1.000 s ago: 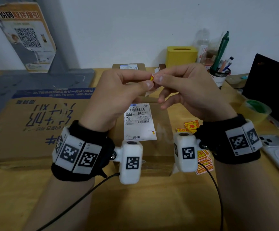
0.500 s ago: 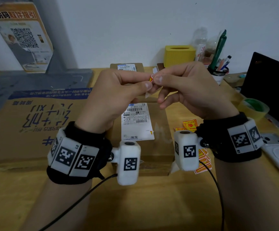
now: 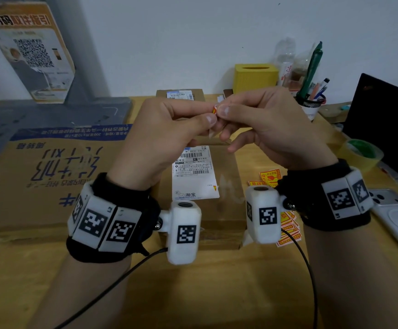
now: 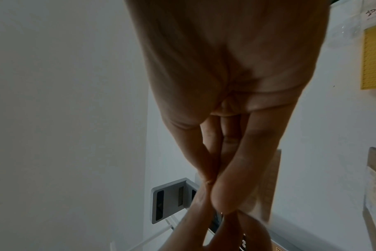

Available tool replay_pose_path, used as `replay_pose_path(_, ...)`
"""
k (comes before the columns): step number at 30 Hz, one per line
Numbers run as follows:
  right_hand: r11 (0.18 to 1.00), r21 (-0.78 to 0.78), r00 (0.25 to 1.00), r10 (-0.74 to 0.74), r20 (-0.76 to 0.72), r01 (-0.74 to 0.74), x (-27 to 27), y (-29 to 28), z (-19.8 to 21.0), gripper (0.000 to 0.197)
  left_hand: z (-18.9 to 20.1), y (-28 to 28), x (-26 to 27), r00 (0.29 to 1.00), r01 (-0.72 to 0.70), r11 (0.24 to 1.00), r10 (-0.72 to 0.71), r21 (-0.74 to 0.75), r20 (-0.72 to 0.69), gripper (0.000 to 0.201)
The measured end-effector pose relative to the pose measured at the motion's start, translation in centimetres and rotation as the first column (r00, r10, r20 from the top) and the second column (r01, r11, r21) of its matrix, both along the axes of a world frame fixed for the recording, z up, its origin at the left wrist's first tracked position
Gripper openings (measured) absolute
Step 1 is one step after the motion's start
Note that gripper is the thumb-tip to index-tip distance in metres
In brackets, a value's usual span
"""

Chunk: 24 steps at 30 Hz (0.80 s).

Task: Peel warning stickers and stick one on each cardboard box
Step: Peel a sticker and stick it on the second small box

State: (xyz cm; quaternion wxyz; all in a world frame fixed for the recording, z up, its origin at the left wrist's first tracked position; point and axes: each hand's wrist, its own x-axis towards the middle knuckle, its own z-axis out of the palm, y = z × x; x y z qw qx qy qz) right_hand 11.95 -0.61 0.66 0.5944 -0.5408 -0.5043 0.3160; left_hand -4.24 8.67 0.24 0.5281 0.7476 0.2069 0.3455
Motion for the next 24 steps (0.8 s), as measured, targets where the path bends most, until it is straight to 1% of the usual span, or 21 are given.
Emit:
replay_pose_path(5, 0.999, -0.002, 0.999, -0.036, 0.033, 0.036, -0.2, 0.0, 0.1, 0.017, -0.1, 0.0, 0.2, 1.0, -0.008, 1.0, 0.008, 0.002, -0.006, 0.016)
replay_pose_path(11, 0.998, -0.006, 0.995, -0.065, 0.081, 0.066, -0.5, 0.0, 0.1, 0.019, 0.0, 0.0, 0.4, 0.999, -0.031, 1.0, 0.031, 0.0, -0.02, 0.012)
replay_pose_path(14, 0.997, -0.005, 0.993, -0.076, 0.094, 0.077, -0.6, 0.1, 0.0, 0.018, -0.1, 0.1, 0.6, 0.998, -0.057, 0.998, 0.056, -0.021, -0.036, 0.016)
replay_pose_path(21, 0.994, -0.017, 0.992, -0.11, 0.066, 0.111, -0.6, 0.1, 0.0, 0.016, 0.0, 0.7, 0.4, 0.989, -0.143, 0.987, 0.139, -0.076, -0.048, 0.014)
replay_pose_path(24, 0.989, -0.045, 0.99, -0.138, 0.037, 0.14, -0.3, 0.1, 0.1, 0.02, -0.1, 1.2, 0.3, 0.982, -0.187, 0.977, 0.183, -0.101, -0.055, 0.017)
